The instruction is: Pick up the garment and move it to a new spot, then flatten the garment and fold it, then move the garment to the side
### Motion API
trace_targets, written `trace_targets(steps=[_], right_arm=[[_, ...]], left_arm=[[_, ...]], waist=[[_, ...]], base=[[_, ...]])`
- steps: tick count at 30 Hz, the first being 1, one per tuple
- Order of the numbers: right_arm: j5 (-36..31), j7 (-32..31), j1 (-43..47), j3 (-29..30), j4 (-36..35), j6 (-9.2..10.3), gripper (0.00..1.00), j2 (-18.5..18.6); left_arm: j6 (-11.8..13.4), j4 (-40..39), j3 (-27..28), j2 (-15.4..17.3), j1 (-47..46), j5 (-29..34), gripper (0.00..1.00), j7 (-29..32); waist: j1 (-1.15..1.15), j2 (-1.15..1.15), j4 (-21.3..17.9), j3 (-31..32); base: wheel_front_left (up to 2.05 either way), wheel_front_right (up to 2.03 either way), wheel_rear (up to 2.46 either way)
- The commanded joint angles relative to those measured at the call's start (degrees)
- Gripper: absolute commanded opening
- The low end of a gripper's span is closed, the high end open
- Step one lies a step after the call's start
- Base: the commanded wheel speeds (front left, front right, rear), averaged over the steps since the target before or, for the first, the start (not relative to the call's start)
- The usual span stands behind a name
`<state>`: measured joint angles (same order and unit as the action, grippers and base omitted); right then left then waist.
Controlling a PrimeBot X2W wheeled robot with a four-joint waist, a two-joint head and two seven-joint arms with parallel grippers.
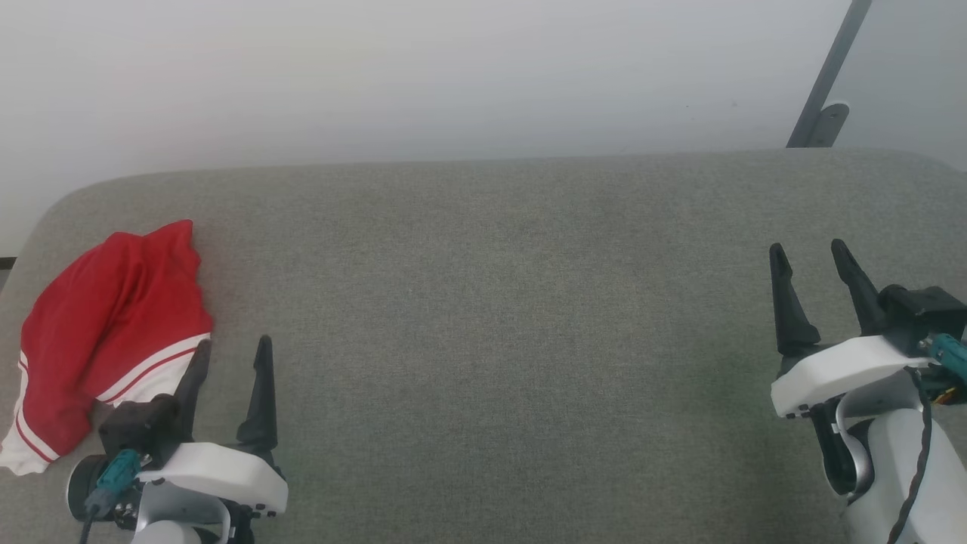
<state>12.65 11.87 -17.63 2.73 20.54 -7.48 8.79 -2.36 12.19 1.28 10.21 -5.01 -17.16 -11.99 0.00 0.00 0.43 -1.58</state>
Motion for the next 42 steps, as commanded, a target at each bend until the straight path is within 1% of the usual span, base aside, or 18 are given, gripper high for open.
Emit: trace_targets(steps=[1,8,16,21,25,28,36,42], right_arm=[[-1.12,0.63,-0.78,0.15,-0.13,-0.02,1.0,0.2],[-3.32,1.47,-0.53,0.77,0.1,-0.02,1.0,-0.04],[-6.12,2.31,-0.88,1.6,-0.29,-0.02,1.0,-0.03],[-7.34,2.82,-0.99,1.74,-0.16,-0.02,1.0,0.06],[-8.45,3.18,-1.04,0.61,-0.08,-0.02,1.0,0.24],[-9.39,3.5,-1.14,-0.36,0.05,-0.02,1.0,0.45],[-8.69,3.34,-1.28,-3.81,0.47,-0.01,1.0,0.55],[-8.11,3.34,-1.39,-6.11,0.89,-0.01,1.0,0.68]], left_arm=[[-0.46,0.28,0.47,-0.16,-0.5,1.04,1.0,-0.46],[-1.91,2.87,1.75,-0.69,-1.1,3.34,1.0,-1.32],[-2.97,3.07,2.99,-1.08,-1.9,6.9,1.0,-2.11],[-3.39,3.78,3.51,-1.75,-2.73,9.17,1.0,-2.64],[-3.4,4.17,4.33,-2.33,-3.06,10.68,1.0,-3.1],[-3.17,4.56,5.35,-2.68,-3.28,11.67,1.0,-3.34],[-2.98,5.2,7.99,-4.26,-2.76,11.38,1.0,-3.27],[-2.73,4.58,8.91,-5.74,-1.53,11.49,1.0,-3.27]], waist=[[0.0,0.0,0.01,0.01],[0.0,0.0,0.08,-0.17],[0.0,0.0,0.32,-0.58],[0.0,0.0,1.85,-0.79],[0.0,0.0,4.43,-1.21],[0.0,0.0,7.12,-1.66],[0.0,0.0,14.94,-2.71],[0.0,0.0,20.62,-3.11]], base=[[0.0,0.0,0.0],[0.0,0.0,0.0],[0.0,0.0,0.0],[0.0,0.0,0.0],[0.0,0.0,0.0],[0.0,0.0,0.0],[0.0,0.0,0.0],[0.0,0.0,0.0]])
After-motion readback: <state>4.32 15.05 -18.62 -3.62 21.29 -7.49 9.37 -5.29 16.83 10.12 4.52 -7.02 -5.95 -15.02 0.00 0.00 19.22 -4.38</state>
